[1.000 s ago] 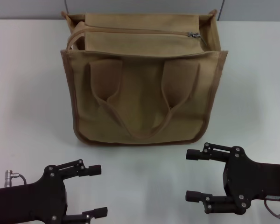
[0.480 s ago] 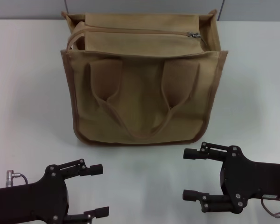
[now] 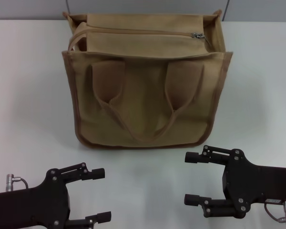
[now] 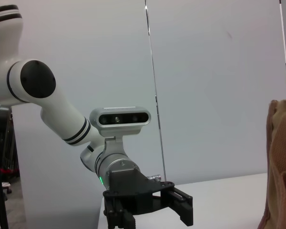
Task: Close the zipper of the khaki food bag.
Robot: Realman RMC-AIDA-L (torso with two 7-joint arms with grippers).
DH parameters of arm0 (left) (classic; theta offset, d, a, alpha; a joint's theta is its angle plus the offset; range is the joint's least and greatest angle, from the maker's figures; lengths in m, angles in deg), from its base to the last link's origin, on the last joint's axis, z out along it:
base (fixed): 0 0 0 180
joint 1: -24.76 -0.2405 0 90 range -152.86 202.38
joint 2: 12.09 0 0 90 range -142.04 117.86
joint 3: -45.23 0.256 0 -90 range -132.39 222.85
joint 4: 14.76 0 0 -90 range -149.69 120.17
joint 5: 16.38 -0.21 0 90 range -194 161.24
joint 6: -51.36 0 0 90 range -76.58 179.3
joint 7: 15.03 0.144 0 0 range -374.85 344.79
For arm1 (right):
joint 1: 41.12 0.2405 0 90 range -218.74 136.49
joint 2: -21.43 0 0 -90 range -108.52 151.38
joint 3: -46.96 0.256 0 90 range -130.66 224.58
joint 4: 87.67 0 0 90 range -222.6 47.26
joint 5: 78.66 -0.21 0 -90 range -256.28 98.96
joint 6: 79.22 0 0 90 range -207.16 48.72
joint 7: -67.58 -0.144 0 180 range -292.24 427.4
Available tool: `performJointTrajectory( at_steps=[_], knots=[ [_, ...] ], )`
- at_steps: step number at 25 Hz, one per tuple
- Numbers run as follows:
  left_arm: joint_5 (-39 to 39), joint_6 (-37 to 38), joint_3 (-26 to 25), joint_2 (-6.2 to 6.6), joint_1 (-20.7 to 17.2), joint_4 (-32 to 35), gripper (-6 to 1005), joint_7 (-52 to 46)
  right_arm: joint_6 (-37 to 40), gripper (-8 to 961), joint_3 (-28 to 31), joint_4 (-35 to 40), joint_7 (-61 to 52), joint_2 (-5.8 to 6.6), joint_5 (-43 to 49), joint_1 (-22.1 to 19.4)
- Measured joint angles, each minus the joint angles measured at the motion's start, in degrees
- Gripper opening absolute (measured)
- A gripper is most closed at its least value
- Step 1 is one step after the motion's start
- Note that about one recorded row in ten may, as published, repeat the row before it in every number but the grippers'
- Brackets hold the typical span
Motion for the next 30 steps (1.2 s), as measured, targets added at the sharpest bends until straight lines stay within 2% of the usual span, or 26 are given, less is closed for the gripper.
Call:
performJointTrajectory(
  at_steps=[30],
  knots=[
    [-0.01,0.52,0.0,0.09,-0.86,-1.49,776,2.85,-0.09,768,0.0,-1.72,-0.01,-0.09,0.0,0.03]
  ],
)
